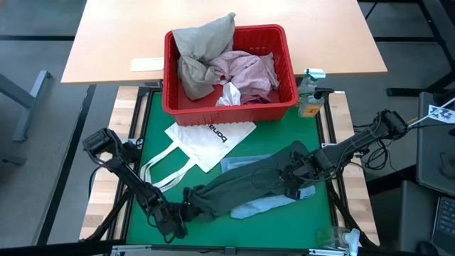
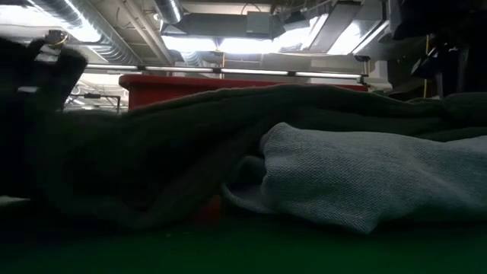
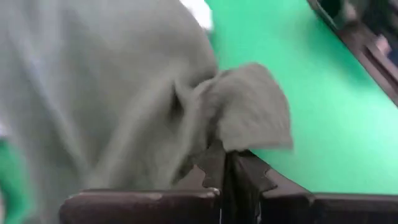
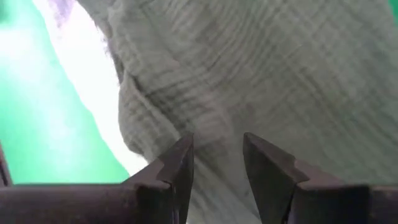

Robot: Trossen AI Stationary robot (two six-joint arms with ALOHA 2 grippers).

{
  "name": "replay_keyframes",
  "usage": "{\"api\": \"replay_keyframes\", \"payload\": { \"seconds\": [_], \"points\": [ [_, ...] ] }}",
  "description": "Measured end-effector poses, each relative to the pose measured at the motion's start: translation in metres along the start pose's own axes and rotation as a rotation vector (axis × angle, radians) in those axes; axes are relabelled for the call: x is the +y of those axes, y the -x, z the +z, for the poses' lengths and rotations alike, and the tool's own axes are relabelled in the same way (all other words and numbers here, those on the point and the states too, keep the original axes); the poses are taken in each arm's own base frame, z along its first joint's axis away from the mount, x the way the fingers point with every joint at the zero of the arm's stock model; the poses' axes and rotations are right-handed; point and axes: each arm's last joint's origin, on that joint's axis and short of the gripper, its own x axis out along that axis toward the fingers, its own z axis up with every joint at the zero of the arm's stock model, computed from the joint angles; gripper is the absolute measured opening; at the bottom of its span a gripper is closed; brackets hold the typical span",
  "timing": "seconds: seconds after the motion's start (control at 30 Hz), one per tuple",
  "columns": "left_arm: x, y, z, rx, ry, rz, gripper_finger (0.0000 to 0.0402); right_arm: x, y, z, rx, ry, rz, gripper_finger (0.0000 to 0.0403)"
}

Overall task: Fold laundry
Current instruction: Fold the green shirt

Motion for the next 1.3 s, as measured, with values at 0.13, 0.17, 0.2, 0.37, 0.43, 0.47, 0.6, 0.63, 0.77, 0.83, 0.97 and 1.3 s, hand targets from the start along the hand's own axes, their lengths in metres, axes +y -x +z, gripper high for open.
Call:
{"api": "replay_keyframes", "payload": {
  "seconds": [0.13, 0.17, 0.2, 0.37, 0.43, 0.47, 0.6, 0.63, 0.77, 0.83, 0.97, 1.3],
  "points": [
    [0.007, 0.008, 0.026, -0.096, -0.023, 0.08, 0.0004, 0.001, 0.002, 0.001, 0.01, 0.0, 0.021, 0.014],
    [0.01, 0.01, 0.034, -0.118, -0.033, 0.098, 0.0004, 0.003, 0.004, 0.002, 0.007, 0.0, 0.032, 0.014],
    [0.013, 0.011, 0.042, -0.135, -0.041, 0.112, 0.0004, 0.004, 0.007, 0.004, -0.001, 0.003, 0.04, 0.014],
    [0.033, 0.004, 0.084, -0.184, -0.114, 0.142, 0.0002, 0.014, 0.029, 0.02, -0.101, 0.049, 0.071, 0.014],
    [0.043, -0.001, 0.097, -0.192, -0.128, 0.13, 0.0002, 0.017, 0.039, 0.027, -0.171, 0.043, 0.054, 0.014],
    [0.049, -0.004, 0.104, -0.198, -0.128, 0.129, 0.0002, 0.019, 0.044, 0.03, -0.205, 0.037, 0.046, 0.014],
    [0.077, -0.014, 0.125, -0.214, -0.109, 0.166, 0.0001, 0.027, 0.054, 0.043, -0.337, 0.014, 0.103, 0.014],
    [0.084, -0.016, 0.128, -0.216, -0.104, 0.171, 0.0001, 0.029, 0.055, 0.045, -0.359, 0.011, 0.128, 0.014],
    [0.108, -0.024, 0.14, -0.229, -0.082, 0.155, 0.0001, 0.037, 0.056, 0.053, -0.43, 0.002, 0.206, 0.014],
    [0.117, -0.027, 0.143, -0.236, -0.065, 0.141, 0.0001, 0.039, 0.055, 0.057, -0.462, -0.007, 0.208, 0.014],
    [0.127, -0.029, 0.149, -0.28, -0.037, 0.121, 0.0, 0.045, 0.051, 0.065, -0.539, -0.029, 0.21, 0.014],
    [0.127, -0.028, 0.152, -0.314, -0.021, 0.106, 0.0, 0.062, 0.035, 0.083, -0.631, -0.045, 0.305, 0.014]
  ]
}}
